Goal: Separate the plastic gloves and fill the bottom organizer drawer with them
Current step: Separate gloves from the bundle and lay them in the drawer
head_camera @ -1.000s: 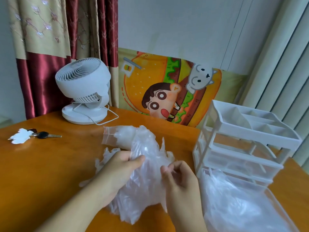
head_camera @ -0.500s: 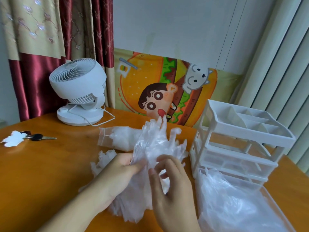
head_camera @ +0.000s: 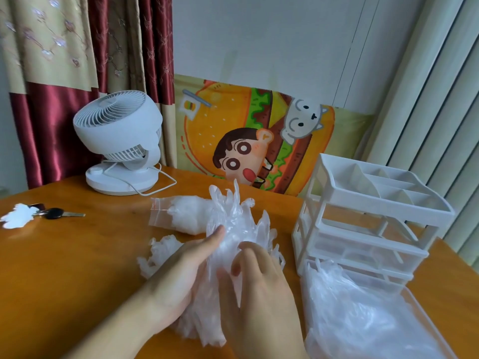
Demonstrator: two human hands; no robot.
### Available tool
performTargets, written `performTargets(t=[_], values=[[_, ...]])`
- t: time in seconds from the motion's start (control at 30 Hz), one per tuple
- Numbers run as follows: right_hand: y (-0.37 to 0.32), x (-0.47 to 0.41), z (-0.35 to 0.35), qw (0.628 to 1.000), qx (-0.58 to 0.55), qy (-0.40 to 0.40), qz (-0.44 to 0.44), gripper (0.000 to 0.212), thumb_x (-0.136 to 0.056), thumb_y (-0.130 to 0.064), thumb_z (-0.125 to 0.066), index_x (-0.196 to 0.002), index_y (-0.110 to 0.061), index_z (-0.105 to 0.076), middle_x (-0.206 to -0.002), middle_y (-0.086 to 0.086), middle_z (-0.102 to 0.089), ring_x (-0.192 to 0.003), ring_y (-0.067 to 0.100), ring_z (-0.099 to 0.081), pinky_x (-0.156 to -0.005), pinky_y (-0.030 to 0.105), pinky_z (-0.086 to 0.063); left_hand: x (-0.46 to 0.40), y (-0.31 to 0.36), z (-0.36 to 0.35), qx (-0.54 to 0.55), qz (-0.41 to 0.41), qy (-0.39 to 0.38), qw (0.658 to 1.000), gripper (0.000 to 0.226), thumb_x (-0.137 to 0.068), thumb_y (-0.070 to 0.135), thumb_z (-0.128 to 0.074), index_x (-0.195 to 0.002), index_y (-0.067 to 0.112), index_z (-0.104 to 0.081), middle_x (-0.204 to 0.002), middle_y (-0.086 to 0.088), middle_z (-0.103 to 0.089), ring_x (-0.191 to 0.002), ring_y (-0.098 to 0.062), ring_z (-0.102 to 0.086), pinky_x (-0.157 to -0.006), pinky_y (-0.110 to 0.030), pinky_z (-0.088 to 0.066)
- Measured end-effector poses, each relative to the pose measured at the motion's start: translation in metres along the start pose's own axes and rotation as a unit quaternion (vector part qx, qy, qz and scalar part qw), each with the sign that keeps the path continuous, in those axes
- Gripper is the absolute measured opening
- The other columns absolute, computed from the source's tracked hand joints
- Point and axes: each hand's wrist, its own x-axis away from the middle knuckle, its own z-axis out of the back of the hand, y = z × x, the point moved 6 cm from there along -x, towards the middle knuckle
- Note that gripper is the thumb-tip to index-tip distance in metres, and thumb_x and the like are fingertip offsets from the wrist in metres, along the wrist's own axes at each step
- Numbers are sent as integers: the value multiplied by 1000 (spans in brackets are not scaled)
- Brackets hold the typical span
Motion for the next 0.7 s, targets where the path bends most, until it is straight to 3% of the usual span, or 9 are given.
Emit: performTargets(t=[0.1, 0.17, 0.23, 0.37, 0.43, 0.53, 0.6, 0.67, 0.7], values=[[0, 0, -4, 999, 3, -38, 1, 36, -83, -47, -63, -113, -27, -59, -113, -13, -62, -94, 13, -65, -74, 26, -58, 18, 8, -5, -29, -29, 17, 999, 31, -93, 43, -69, -113, 21, -77, -105, -5, -80, -103, -21, -75, -102, -48, -52], [2, 1, -7, 999, 22, -35, 4, 32, -75, -32, -70, -106, -27, -67, -119, -10, -67, -94, 16, -68, -69, 26, -59, 19, -2, 1, 6, -23, 26, 999, 34, -95, 40, -69, -118, 16, -73, -107, -11, -79, -104, -29, -75, -104, -56, -52], [5, 0, -5, 1000, 23, -4, 1, 20, -78, -19, -65, -96, -25, -71, -115, -11, -70, -90, 16, -69, -63, 26, -58, 13, -1, 5, 43, -20, 48, 998, 36, -97, 40, -67, -123, 14, -71, -110, -14, -78, -107, -32, -74, -106, -55, -51], [18, -2, 7, 997, -19, 46, -60, 25, -88, -4, -57, -90, -29, -61, -77, -15, -61, -65, 7, -57, -50, 15, -40, 12, 5, 7, 55, -22, 71, 996, 29, -101, 37, -61, -118, 15, -71, -108, -9, -80, -104, -26, -76, -102, -48, -53], [31, -2, 13, 986, -68, 71, -133, 34, -97, -6, -50, -82, -36, -46, -62, -13, -49, -58, 6, -52, -47, 20, -37, 10, 5, 16, 42, -20, 86, 995, 32, -98, 47, -63, -119, 24, -70, -112, 1, -79, -109, -21, -74, -103, -47, -53], [53, -1, 23, 956, -154, 110, -223, 28, -104, -16, -51, -79, -29, -50, -71, -9, -62, -66, 8, -59, -58, 23, -45, 7, 3, 30, -65, -19, 131, 989, 31, -95, 59, -62, -109, 33, -71, -109, 7, -75, -107, -16, -70, -100, -45, -53], [62, -3, 34, 922, -244, 136, -269, 24, -108, -18, -54, -86, -21, -63, -75, -3, -69, -67, 14, -65, -61, 31, -51, 6, 4, 36, -189, -34, 170, 967, 26, -102, 52, -55, -103, 28, -66, -86, 5, -62, -79, -11, -61, -76, -30, -50], [69, -5, 44, 867, -351, 163, -313, 23, -108, -14, -58, -89, -15, -72, -80, 3, -77, -77, 25, -74, -68, 39, -58, 7, 12, 34, -323, -76, 204, 921, 33, -102, 46, -54, -115, 16, -62, -75, 0, -56, -60, -12, -54, -58, -28, -43], [73, -7, 47, 831, -410, 173, -336, 24, -107, -12, -59, -90, -11, -75, -84, 7, -79, -82, 28, -76, -72, 40, -60, 10, 18, 31, -373, -101, 221, 896, 39, -102, 44, -56, -128, 16, -57, -85, -2, -64, -66, -12, -61, -60, -27, -47]])
